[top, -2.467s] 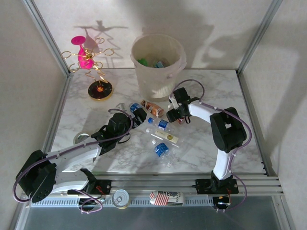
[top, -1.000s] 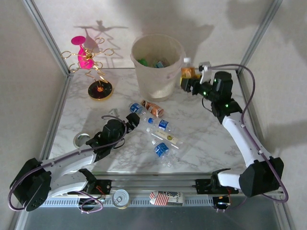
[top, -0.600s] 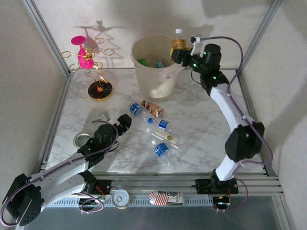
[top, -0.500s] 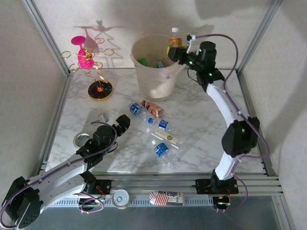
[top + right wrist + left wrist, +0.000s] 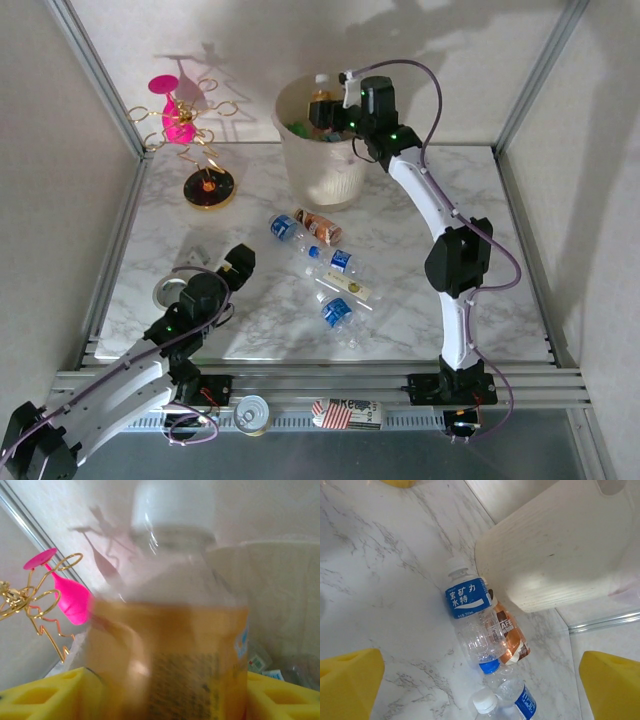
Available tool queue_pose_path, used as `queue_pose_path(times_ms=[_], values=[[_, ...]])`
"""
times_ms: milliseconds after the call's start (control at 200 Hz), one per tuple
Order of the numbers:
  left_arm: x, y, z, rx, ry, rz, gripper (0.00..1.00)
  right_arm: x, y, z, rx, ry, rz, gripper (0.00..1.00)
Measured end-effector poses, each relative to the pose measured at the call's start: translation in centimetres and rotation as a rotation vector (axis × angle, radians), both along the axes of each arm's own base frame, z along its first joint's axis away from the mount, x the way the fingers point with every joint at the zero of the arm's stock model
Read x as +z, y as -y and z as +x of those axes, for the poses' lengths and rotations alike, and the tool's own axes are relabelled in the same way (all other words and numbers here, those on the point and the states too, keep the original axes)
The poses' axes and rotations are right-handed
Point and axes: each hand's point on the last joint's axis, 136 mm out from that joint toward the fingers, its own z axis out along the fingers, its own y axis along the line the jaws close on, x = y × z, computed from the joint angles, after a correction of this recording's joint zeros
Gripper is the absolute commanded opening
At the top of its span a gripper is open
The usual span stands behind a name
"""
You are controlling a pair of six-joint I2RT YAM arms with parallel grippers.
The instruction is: Put the plastic bottles in the bin
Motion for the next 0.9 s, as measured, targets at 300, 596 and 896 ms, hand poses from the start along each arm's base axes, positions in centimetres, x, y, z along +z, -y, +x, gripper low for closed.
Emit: queue_pose_path(times_ms=[300,596,896], values=[[-0.5,0.0,0.0,0.0,-0.018,0.008,1.0,1.2,0.9,-0.8,-0.021,0.023,-0.018,0.99],[-2.6,0.9,0.9,-0.014,-0.108,0.064,1.0,5.6,5.6,-9.2,-0.05,0.111,-0.009,0.99],[-2.1,3.9,4.2,-0.038,-0.173,0.103,0.99,0.5,10.6,-16.9,-0.125,0.095,0.007,0.99]])
